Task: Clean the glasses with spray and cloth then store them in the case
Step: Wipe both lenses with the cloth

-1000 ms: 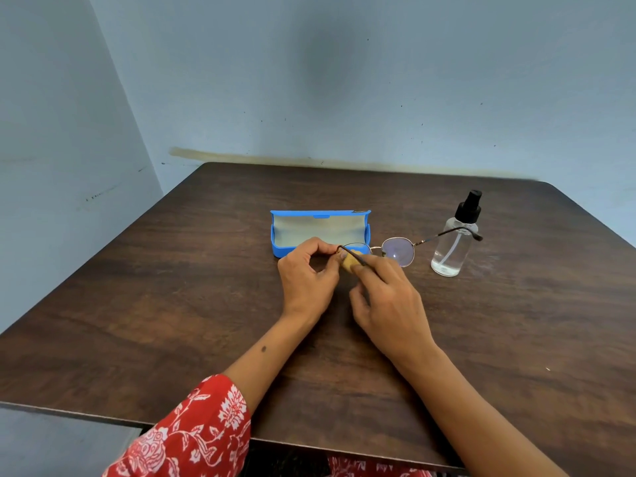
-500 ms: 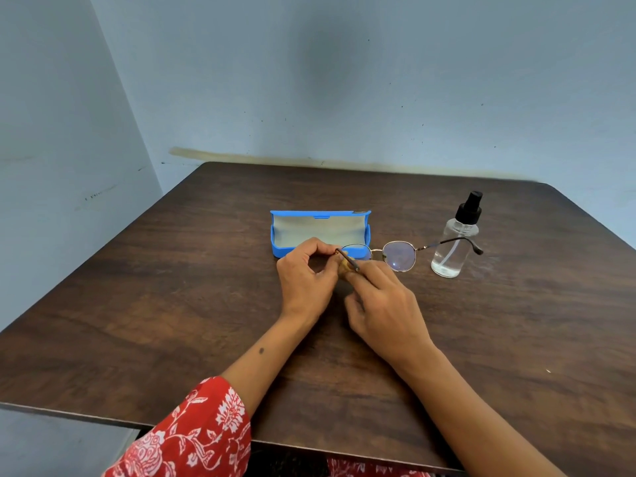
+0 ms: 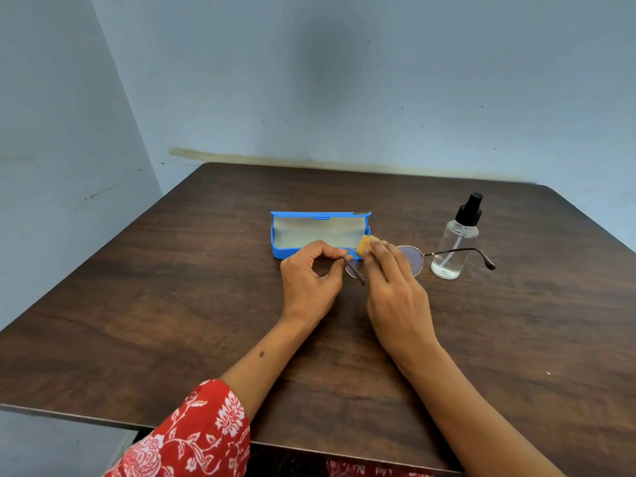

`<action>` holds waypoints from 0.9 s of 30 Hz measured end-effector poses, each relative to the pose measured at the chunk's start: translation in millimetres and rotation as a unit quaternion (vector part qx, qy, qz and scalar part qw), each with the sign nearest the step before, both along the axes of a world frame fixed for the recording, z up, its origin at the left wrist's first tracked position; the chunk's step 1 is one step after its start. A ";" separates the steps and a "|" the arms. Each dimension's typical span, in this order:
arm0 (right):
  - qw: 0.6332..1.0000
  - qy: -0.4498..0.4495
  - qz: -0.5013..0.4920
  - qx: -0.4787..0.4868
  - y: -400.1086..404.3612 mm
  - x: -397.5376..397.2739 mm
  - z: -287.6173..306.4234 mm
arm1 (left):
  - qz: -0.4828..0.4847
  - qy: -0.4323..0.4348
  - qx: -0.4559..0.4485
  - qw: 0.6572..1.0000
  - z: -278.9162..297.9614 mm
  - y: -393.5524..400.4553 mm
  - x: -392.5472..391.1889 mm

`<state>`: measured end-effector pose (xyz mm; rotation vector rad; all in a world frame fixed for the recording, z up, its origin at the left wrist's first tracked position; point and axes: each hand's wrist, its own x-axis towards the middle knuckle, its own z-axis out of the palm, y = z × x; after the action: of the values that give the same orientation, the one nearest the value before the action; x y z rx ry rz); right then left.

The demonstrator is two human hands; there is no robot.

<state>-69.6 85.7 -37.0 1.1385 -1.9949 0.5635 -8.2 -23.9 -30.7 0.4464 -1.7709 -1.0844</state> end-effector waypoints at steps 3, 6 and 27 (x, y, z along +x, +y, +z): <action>1.000 0.005 0.028 0.004 0.6 3.7 1.1 | 0.001 -0.002 0.000 1.000 -0.4 -0.7 0.1; 0.996 0.011 0.085 0.003 1.3 9.2 3.7 | -0.006 -0.001 0.003 1.000 -0.3 -1.8 1.6; 0.998 -0.011 0.068 0.001 -1.0 7.7 2.4 | -0.009 -0.005 -0.011 1.000 0.4 -2.2 1.3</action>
<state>-61.9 84.7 -34.6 1.2814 -1.9459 0.6470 -7.0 -26.2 -30.4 0.4252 -1.7963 -1.0761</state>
